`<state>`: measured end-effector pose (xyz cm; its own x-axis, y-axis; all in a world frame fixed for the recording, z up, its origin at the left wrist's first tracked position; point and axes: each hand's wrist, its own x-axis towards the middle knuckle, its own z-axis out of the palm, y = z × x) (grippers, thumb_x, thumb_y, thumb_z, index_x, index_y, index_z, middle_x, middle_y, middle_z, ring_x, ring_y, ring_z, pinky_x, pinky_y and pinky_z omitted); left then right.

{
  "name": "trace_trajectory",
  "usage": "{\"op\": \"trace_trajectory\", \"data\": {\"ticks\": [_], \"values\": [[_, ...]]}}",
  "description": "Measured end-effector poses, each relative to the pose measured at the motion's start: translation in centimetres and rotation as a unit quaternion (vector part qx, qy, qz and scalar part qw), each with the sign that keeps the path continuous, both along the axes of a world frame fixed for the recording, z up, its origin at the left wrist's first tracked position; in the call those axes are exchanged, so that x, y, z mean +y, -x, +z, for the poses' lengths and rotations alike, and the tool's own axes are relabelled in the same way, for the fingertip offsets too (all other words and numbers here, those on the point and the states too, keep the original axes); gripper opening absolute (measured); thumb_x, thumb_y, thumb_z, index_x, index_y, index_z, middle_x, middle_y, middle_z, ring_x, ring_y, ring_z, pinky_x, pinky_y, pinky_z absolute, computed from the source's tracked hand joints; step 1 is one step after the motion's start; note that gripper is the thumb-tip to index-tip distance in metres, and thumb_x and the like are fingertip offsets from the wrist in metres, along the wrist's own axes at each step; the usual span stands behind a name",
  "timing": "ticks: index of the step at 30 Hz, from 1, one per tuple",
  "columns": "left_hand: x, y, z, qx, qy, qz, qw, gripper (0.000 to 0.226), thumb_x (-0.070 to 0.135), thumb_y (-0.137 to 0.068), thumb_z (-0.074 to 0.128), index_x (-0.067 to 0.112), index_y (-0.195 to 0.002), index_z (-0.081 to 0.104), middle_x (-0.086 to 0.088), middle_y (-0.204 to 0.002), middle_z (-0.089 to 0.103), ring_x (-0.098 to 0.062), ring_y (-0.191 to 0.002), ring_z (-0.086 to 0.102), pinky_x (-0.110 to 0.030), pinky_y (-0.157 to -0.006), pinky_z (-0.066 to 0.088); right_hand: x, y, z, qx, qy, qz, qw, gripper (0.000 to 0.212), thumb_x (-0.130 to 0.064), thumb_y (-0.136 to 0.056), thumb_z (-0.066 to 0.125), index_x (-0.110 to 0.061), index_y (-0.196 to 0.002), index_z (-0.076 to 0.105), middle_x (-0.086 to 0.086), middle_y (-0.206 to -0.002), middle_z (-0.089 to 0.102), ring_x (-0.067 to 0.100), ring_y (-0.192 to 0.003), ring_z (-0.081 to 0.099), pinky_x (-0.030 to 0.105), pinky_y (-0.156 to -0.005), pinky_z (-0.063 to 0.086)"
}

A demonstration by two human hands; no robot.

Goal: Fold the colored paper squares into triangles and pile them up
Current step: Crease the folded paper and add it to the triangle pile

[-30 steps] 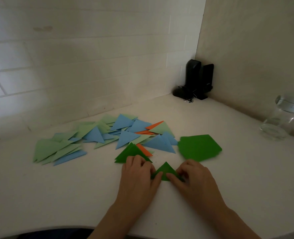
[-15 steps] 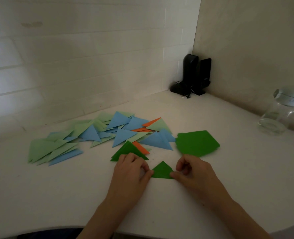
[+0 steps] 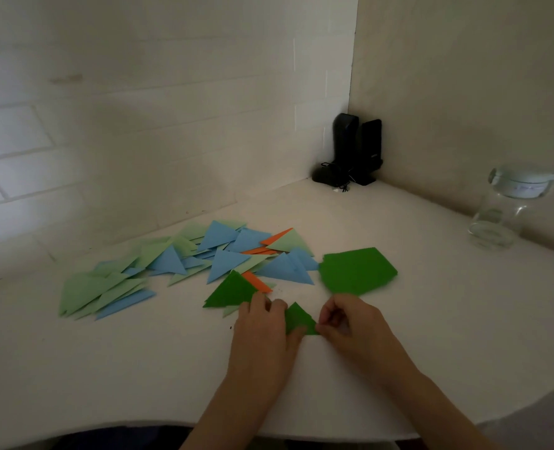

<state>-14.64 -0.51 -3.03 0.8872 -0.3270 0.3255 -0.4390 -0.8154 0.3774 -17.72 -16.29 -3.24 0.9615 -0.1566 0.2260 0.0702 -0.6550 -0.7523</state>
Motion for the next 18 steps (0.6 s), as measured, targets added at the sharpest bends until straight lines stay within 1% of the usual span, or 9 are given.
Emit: {"op": "trace_trajectory", "data": {"ticks": [3, 6, 9, 11, 13, 14, 15, 16, 18], "values": [[-0.5, -0.8, 0.5, 0.051, 0.014, 0.007, 0.999, 0.042, 0.041, -0.085, 0.064, 0.023, -0.12, 0.052, 0.001, -0.118, 0.046, -0.013, -0.106, 0.044, -0.023, -0.087, 0.04, 0.0, 0.0, -0.2, -0.008, -0.01, 0.001, 1.0, 0.018, -0.01, -0.072, 0.076, -0.019, -0.073, 0.06, -0.009, -0.071, 0.057, 0.002, -0.07, 0.052, 0.009, -0.062, 0.039], [-0.4, -1.5, 0.9, 0.08, 0.053, -0.013, 0.995, 0.031, 0.028, -0.085, 0.067, 0.023, -0.114, 0.057, 0.004, -0.107, 0.055, -0.01, -0.098, 0.049, -0.019, -0.08, 0.037, -0.1, 0.2, -0.2, -0.018, -0.017, -0.002, 1.0, 0.019, -0.011, -0.071, 0.078, -0.02, -0.071, 0.061, -0.011, -0.069, 0.057, 0.001, -0.074, 0.054, 0.008, -0.061, 0.039], [0.1, -1.6, 0.9, 0.071, 0.094, -0.022, 0.993, 0.019, 0.02, -0.088, 0.063, 0.024, -0.107, 0.061, 0.008, -0.091, 0.056, -0.009, -0.089, 0.051, -0.018, -0.073, 0.038, -0.4, 0.5, 0.5, -0.044, -0.016, -0.013, 0.999, 0.019, -0.015, -0.067, 0.081, -0.019, -0.072, 0.064, -0.012, -0.067, 0.059, 0.004, -0.069, 0.056, 0.009, -0.059, 0.041], [0.9, -1.8, 0.8, 0.057, 0.11, -0.018, 0.992, 0.017, 0.02, -0.089, 0.062, 0.026, -0.105, 0.062, 0.012, -0.086, 0.054, -0.007, -0.084, 0.047, -0.014, -0.067, 0.034, -1.3, 0.3, 0.9, -0.087, 0.017, -0.035, 0.995, 0.024, -0.019, -0.064, 0.084, -0.021, -0.074, 0.062, -0.012, -0.073, 0.06, 0.01, -0.066, 0.055, 0.01, -0.058, 0.04], [2.2, -2.5, 0.7, 0.028, 0.12, -0.006, 0.992, 0.017, 0.02, -0.088, 0.063, 0.026, -0.103, 0.063, 0.014, -0.083, 0.054, -0.008, -0.082, 0.048, -0.013, -0.066, 0.034, -2.5, -0.2, 0.8, -0.112, 0.085, -0.058, 0.988, 0.031, -0.022, -0.062, 0.085, -0.023, -0.081, 0.06, -0.01, -0.081, 0.058, 0.007, -0.065, 0.05, 0.01, -0.06, 0.036], [3.0, -3.0, 0.7, 0.013, 0.124, 0.005, 0.992, 0.016, 0.018, -0.087, 0.064, 0.027, -0.101, 0.064, 0.014, -0.082, 0.055, -0.011, -0.082, 0.05, -0.017, -0.066, 0.035, -3.2, -0.4, 0.6, -0.11, 0.119, -0.07, 0.984, 0.034, -0.024, -0.062, 0.085, -0.023, -0.087, 0.062, -0.009, -0.086, 0.057, 0.005, -0.07, 0.048, 0.01, -0.063, 0.035], [3.7, -3.5, 0.9, 0.0, 0.125, 0.019, 0.992, 0.016, 0.018, -0.086, 0.065, 0.027, -0.099, 0.065, 0.014, -0.081, 0.056, -0.013, -0.081, 0.052, -0.022, -0.066, 0.037, -3.8, -0.7, 0.3, -0.101, 0.147, -0.08, 0.981, 0.037, -0.027, -0.062, 0.084, -0.022, -0.094, 0.064, -0.008, -0.091, 0.056, 0.007, -0.078, 0.049, 0.014, -0.068, 0.037], [4.4, -4.0, 1.0, -0.01, 0.121, 0.033, 0.992, 0.016, 0.017, -0.085, 0.067, 0.027, -0.097, 0.065, 0.015, -0.08, 0.057, -0.015, -0.081, 0.053, -0.027, -0.067, 0.037, -4.3, -0.9, 0.1, -0.085, 0.171, -0.088, 0.978, 0.041, -0.031, -0.064, 0.083, -0.021, -0.1, 0.066, -0.005, -0.096, 0.055, 0.01, -0.086, 0.051, 0.02, -0.073, 0.041], [5.4, -4.9, 1.2, -0.03, 0.114, 0.053, 0.992, 0.015, 0.017, -0.083, 0.069, 0.025, -0.095, 0.066, 0.013, -0.078, 0.058, -0.018, -0.078, 0.053, -0.029, -0.066, 0.037, -4.8, -1.2, -0.3, -0.068, 0.217, -0.097, 0.969, 0.044, -0.036, -0.068, 0.08, -0.02, -0.107, 0.069, 0.0, -0.101, 0.057, 0.017, -0.094, 0.053, 0.033, -0.078, 0.046]]}}
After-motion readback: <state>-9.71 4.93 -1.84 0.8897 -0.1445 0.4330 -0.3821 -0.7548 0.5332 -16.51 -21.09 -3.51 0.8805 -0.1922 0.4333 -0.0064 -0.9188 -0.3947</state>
